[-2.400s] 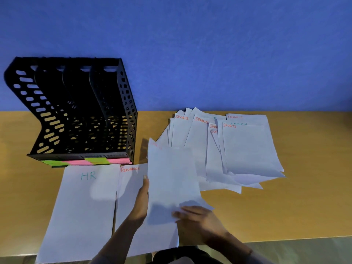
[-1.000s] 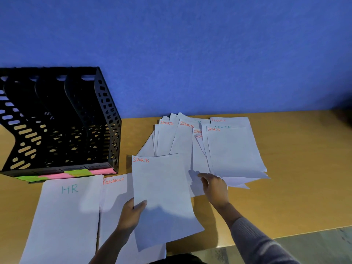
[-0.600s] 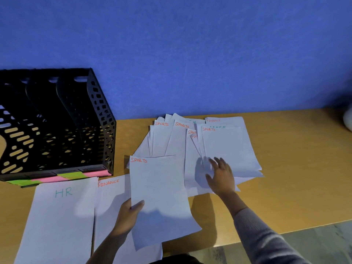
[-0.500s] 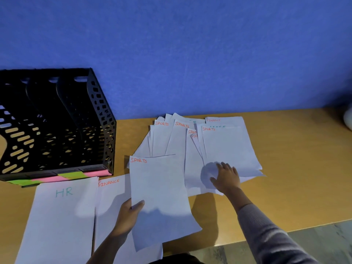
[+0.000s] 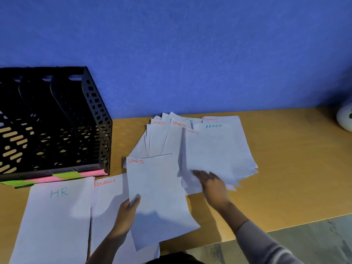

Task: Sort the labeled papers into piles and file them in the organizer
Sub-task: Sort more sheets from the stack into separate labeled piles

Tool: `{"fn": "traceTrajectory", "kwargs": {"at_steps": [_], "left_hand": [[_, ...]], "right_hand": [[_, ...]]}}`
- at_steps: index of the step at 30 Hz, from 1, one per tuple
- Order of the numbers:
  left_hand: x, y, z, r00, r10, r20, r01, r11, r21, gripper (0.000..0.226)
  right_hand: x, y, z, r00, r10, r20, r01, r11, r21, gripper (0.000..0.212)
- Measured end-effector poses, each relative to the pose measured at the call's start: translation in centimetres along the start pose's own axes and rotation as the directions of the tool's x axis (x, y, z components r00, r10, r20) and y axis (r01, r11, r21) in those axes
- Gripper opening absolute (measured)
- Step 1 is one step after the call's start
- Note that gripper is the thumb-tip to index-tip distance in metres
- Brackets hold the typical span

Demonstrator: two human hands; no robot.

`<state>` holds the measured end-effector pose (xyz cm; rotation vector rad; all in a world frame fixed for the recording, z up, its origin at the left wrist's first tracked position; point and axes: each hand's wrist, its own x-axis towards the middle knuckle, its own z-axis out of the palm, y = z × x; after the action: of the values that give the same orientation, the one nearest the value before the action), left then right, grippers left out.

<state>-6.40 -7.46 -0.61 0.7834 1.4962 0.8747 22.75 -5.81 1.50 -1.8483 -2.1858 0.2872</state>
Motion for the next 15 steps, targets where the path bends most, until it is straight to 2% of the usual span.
{"fn": "traceTrajectory", "kwargs": {"at_steps": [1, 3, 5, 9, 11, 15], "left_hand": [[-0.1, 0.2, 0.3, 0.999, -0.029, -0.015, 0.029, 1.0, -0.006, 0.019], [0.1, 0.1, 0.5, 0.991, -0.101, -0.084, 0.1, 0.995, -0.018, 0.041], [0.2, 0.4, 0.6, 0.978, -0.125, -0.165, 0.112, 0.99, -0.085, 0.049], [0.4, 0.8, 0.6, 0.97, -0.213, -0.117, 0.187, 0.962, -0.201, 0.054], [0.6, 0.9, 0.7, 0.976, -0.184, -0.113, 0.162, 0.97, -0.182, 0.051], [0.1, 0.5, 0.5, 0.999, -0.046, 0.002, 0.046, 0.997, 0.054, 0.022]], "right_hand": [[-0.5, -1.7, 0.3, 0.998, -0.061, -0.007, 0.061, 0.998, 0.033, 0.065], [-1.7, -4.9, 1.0, 0.987, -0.157, 0.033, 0.153, 0.983, 0.105, 0.067], [-2.6, -7.4, 2.3, 0.965, -0.239, 0.105, 0.22, 0.961, 0.166, 0.07], [-3.9, -11.0, 4.4, 0.883, -0.312, 0.35, 0.205, 0.928, 0.311, 0.047], [-4.4, -12.3, 4.8, 0.886, -0.343, 0.312, 0.232, 0.91, 0.342, 0.043], [-4.5, -13.5, 4.5, 0.864, -0.439, 0.246, 0.302, 0.844, 0.444, 0.036]]}}
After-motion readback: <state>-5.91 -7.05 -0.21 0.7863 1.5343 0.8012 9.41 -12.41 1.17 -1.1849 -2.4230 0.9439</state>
